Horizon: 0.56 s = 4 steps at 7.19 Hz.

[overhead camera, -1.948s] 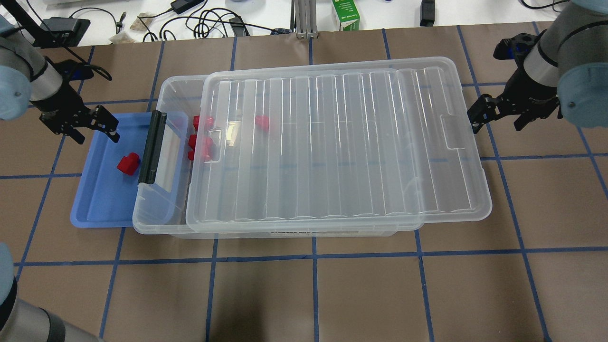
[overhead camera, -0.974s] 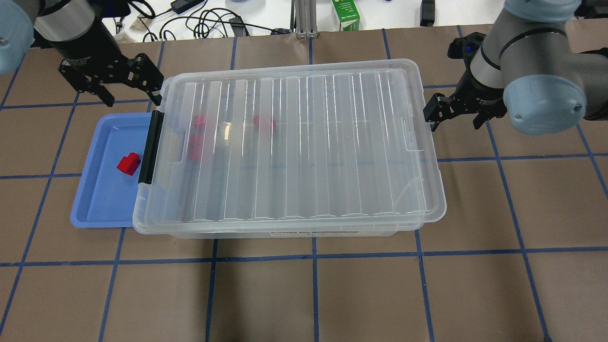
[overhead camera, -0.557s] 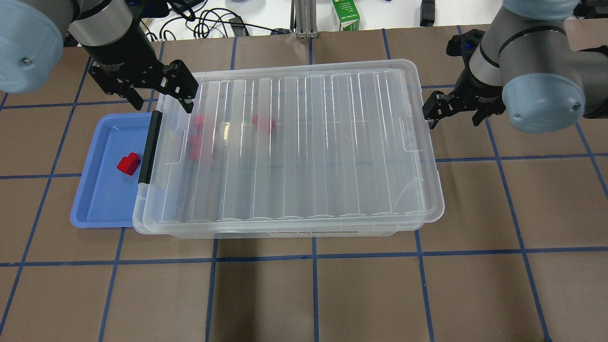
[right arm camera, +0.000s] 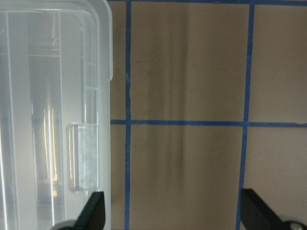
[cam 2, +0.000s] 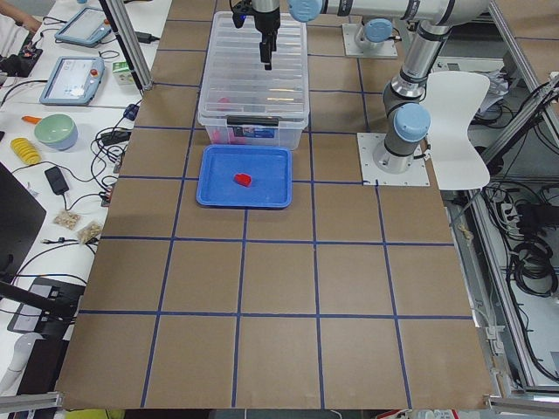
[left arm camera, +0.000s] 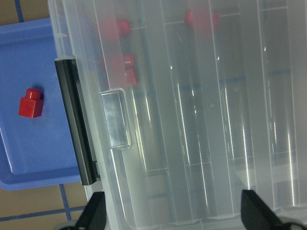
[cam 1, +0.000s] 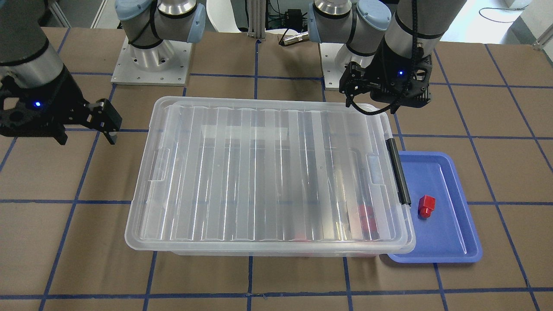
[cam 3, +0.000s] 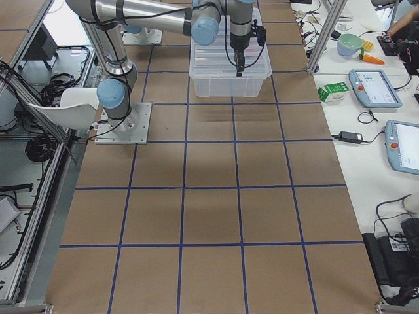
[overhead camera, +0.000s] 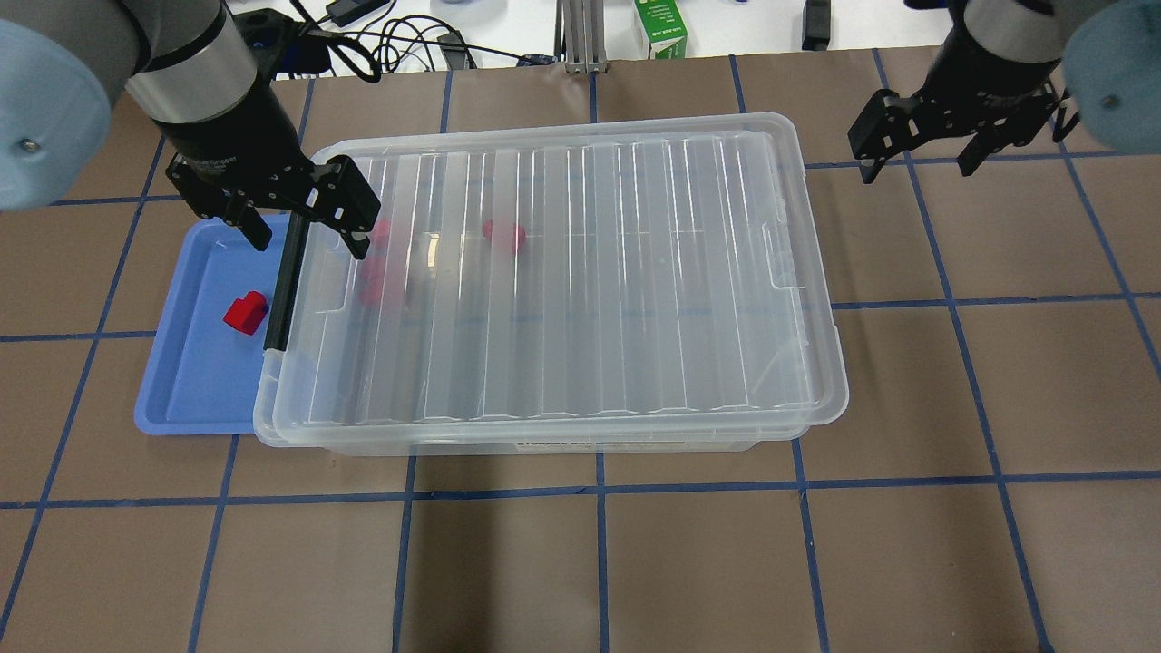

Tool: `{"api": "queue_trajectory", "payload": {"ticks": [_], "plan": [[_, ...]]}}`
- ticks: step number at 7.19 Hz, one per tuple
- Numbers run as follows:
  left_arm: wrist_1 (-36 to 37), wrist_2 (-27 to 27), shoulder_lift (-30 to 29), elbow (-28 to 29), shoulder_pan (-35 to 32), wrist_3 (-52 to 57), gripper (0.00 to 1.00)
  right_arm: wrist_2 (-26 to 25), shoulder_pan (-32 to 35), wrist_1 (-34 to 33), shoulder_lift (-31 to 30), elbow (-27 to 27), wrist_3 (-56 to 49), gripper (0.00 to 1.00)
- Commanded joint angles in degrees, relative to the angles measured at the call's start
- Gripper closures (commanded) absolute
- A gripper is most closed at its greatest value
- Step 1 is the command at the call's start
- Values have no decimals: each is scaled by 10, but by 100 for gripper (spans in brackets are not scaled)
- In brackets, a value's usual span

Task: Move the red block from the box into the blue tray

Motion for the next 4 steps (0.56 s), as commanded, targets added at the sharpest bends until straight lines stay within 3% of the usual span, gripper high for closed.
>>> {"api": "queue_trajectory", "payload": {"ticks": [1, 4], "plan": [[0, 7, 17, -20, 0, 3, 0, 0, 3, 94, -36, -45, 7, 0], [-4, 7, 29, -25, 2, 2, 0, 9, 96, 83, -37, -37, 87, 0]]}}
